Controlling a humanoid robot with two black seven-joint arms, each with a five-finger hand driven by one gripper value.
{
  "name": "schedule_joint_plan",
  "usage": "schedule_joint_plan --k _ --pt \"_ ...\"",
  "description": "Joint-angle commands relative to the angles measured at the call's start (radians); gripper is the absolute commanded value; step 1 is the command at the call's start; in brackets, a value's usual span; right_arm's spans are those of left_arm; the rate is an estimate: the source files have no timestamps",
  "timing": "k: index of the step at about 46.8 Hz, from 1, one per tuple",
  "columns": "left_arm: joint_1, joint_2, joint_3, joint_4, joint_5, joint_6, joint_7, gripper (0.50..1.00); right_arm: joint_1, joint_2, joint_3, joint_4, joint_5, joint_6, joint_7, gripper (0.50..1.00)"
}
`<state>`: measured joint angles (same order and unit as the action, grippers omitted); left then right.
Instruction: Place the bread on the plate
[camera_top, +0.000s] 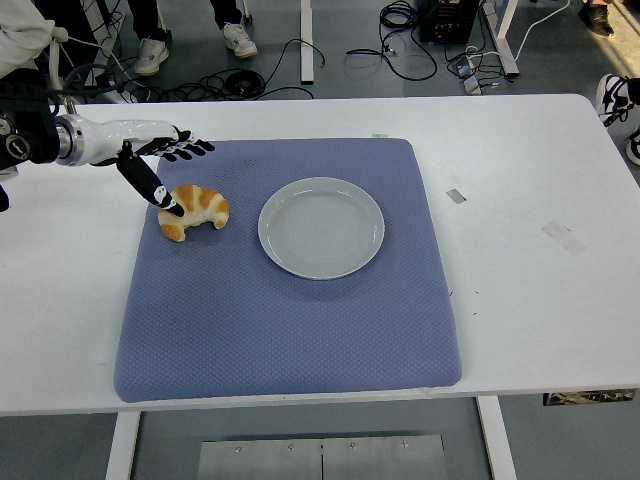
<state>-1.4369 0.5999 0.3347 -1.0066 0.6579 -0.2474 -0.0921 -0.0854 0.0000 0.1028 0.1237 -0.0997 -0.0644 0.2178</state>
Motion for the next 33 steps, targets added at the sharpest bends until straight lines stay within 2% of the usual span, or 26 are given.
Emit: schedule_joint_plan --k 1,10,19,33 --pt "0.006 -0.003 0.029 0.000 0.000 0.046 0.005 0.980 0.001 0.000 0.000 0.001 0.000 0.000 0.000 1.000" --pt "0.030 -0.005 0.049 0.000 -0.001 0.077 0.005 0.980 0.001 0.000 0.000 -0.001 0.000 0.000 0.000 1.000" --pt "0.055 -0.035 0.041 0.000 -0.004 0.111 0.003 0.980 0.001 0.000 0.000 0.001 0.000 0.000 0.000 1.000" --pt "0.066 -0.066 0.038 0.005 -0.006 0.129 0.003 0.980 0.001 0.000 0.000 0.001 0.000 0.000 0.000 1.000"
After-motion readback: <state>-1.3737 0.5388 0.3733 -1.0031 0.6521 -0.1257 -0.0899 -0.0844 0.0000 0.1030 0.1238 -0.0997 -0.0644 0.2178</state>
